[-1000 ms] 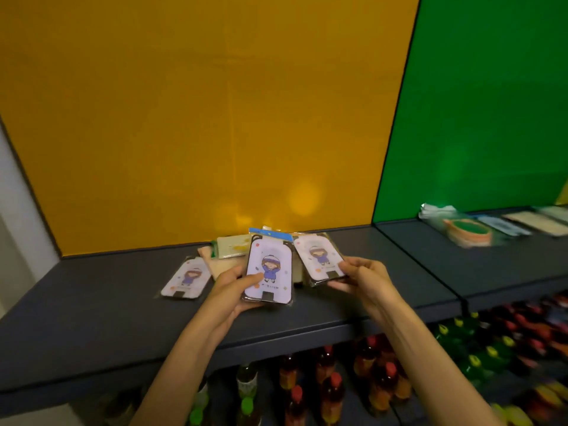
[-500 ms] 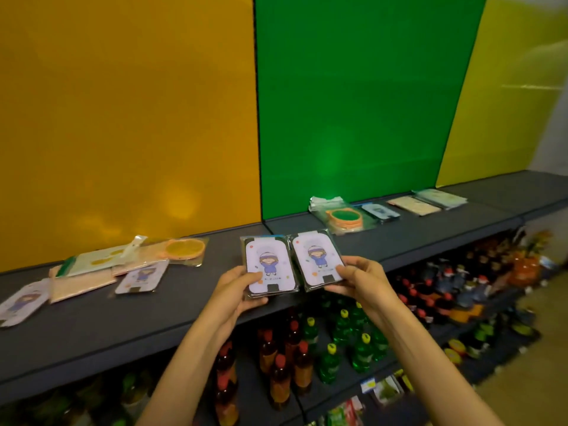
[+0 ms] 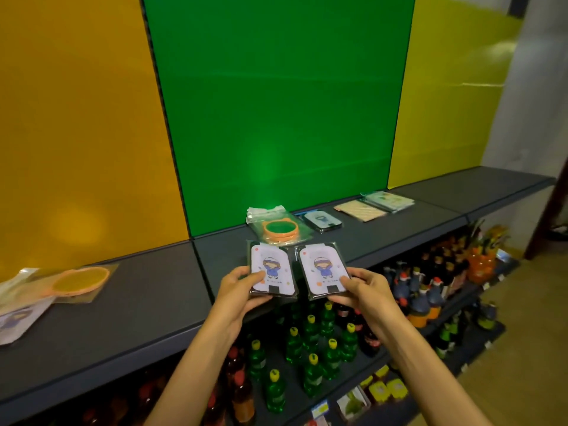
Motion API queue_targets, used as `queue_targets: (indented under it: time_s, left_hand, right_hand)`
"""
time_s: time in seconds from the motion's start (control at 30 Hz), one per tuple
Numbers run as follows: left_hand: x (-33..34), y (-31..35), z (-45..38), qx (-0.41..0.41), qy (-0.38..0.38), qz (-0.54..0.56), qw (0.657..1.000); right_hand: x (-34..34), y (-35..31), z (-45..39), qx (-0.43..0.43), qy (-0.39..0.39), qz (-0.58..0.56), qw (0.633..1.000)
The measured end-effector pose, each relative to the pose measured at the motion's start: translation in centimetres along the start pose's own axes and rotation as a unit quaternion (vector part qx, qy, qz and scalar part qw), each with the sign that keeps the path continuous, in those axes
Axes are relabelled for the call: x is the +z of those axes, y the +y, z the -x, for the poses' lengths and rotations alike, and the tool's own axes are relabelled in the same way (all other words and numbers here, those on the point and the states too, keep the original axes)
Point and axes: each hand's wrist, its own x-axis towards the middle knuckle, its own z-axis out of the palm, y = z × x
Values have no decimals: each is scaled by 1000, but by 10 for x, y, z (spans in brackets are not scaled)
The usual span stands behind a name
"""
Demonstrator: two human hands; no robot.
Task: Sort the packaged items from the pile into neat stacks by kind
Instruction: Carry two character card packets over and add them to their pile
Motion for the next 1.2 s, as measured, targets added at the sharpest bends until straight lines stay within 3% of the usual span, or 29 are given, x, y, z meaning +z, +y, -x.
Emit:
queue_targets:
  time_s: [0.6,0.8,1.0,1.13,1.2]
  left_hand:
    - [159,11,-166,15,14,20,1000]
    - [195,4,-220,-1,28,-40,999]
    - [217,-10,-260,-8,90,-111,990]
    - [221,-16,-276,20,148,-243,958]
    - [221,-15,-278,54,162,-408,897]
  right_hand:
    - [-84,-71,-216,-13,-2,46,999]
    - [-99,-77,-265,0,-17,48,999]
    - [-112,-89,-297,13,-48,59,997]
    - [-121,-92,-315,22,-60,63,996]
    - [-124,-89,-321,26,-68,67,995]
